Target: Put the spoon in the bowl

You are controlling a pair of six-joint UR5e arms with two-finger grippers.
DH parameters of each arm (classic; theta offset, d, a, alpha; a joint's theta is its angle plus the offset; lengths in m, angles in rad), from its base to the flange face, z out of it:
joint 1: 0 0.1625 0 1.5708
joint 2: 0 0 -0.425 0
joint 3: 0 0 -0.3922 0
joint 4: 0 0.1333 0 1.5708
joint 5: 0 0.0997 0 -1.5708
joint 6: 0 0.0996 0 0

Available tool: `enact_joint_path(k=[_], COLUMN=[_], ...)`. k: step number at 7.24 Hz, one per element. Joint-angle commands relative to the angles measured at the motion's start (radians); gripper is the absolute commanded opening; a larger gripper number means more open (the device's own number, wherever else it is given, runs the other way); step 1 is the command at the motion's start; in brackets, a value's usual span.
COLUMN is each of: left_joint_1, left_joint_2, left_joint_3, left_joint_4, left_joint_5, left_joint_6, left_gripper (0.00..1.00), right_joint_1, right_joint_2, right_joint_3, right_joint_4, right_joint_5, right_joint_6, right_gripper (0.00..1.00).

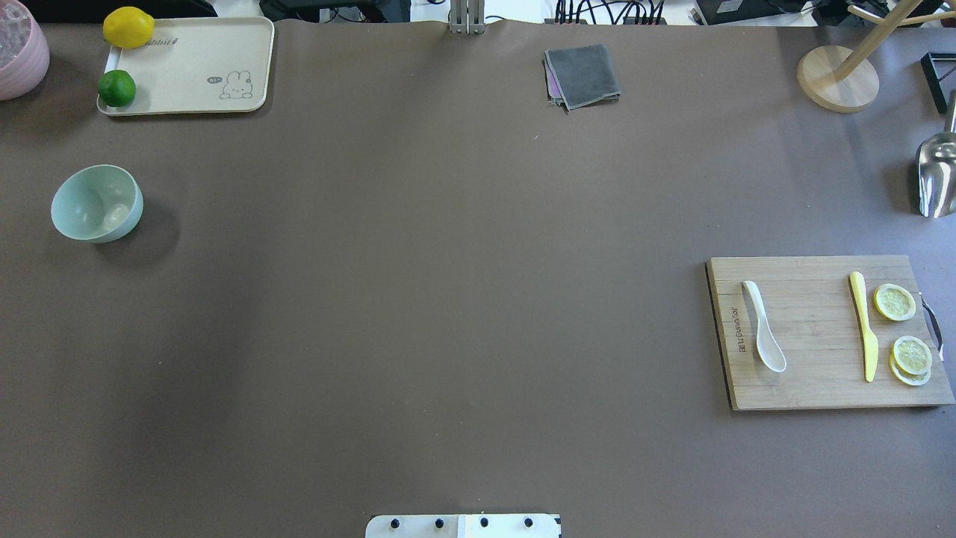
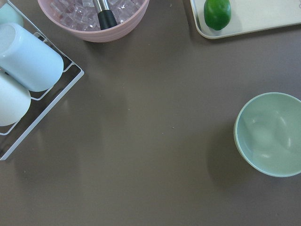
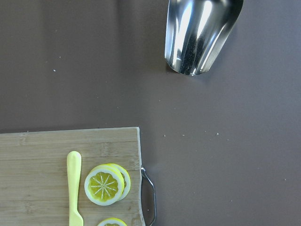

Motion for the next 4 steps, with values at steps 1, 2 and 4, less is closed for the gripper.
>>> enact_joint_path(k=[1, 2, 4], left_joint_1=[0.015, 0.021, 0.027], left_joint_2=[-0.001, -0.001, -0.002], left_joint_3=[0.011, 0.012, 0.014], left_joint_4=[-0.001, -0.003, -0.003], left_joint_5=[0.002, 0.002, 0.003], left_joint_6=[0.000, 0.000, 0.002], left_gripper=[0.98, 0.98, 0.98], right_joint_1=[0.000, 0.000, 0.000], right_joint_2=[0.002, 0.002, 0.000], right_joint_3=[-0.001, -0.002, -0.002], right_joint_4=[-0.001, -0.001, 0.001], right_joint_5=[-0.003, -0.003, -0.003], right_joint_6=[0.000, 0.000, 0.000], right_gripper=[1.00, 1.00, 1.00])
